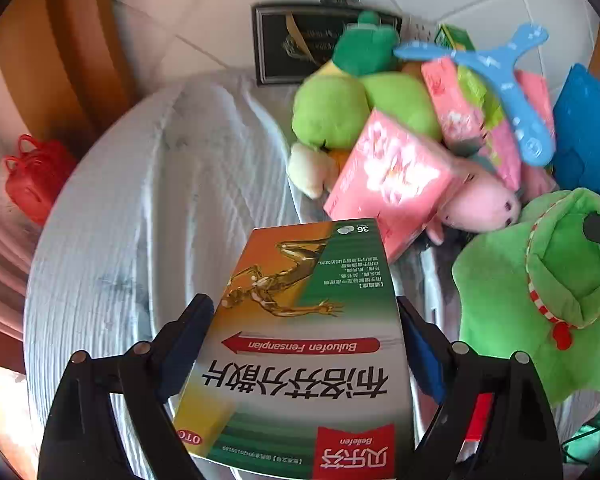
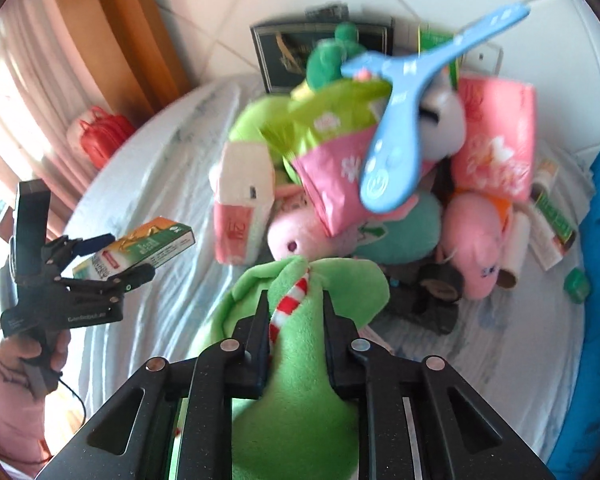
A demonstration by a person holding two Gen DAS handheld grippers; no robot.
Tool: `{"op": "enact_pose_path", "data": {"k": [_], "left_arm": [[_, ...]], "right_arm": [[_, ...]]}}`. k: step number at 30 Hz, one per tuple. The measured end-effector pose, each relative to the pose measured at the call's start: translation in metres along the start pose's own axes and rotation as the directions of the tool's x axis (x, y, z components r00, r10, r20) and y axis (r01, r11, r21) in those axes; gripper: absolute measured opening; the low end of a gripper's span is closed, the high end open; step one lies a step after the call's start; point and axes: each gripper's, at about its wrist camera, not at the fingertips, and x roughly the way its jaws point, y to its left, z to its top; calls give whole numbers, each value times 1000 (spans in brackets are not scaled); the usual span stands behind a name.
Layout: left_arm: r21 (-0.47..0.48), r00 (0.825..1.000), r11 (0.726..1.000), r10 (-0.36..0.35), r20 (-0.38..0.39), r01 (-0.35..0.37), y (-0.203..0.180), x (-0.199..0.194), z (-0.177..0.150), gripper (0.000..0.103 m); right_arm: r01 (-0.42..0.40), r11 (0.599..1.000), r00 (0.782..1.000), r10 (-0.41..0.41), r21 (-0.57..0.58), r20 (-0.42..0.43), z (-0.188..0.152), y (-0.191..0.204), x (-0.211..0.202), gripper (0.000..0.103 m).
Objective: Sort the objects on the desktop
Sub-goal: 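Grasp the green ibuprofen box with the left tool while the right tool grasps the green plush hat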
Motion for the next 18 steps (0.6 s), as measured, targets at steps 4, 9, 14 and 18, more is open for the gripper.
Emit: {"op": "enact_pose_path", "data": {"k": [4, 9, 14, 18], "left_arm": [[-35, 996, 999, 10, 84, -7, 1, -33, 3, 89], [-33, 982, 999, -10, 188, 16, -22, -83, 4, 89], [2, 963, 999, -48, 264, 50, -62, -116, 16, 89], [36, 946, 997, -83, 313, 75, -100, -138, 25, 89]], "right_arm": [[3, 1000, 995, -3, -2, 97, 6, 1, -31, 18], [70, 997, 970, -66, -12, 233, 5, -10, -87, 18], [140, 990, 926, -135, 11, 354, -1, -26, -140, 17], [187, 982, 889, -182, 31, 421, -11, -39, -180, 17]]}}
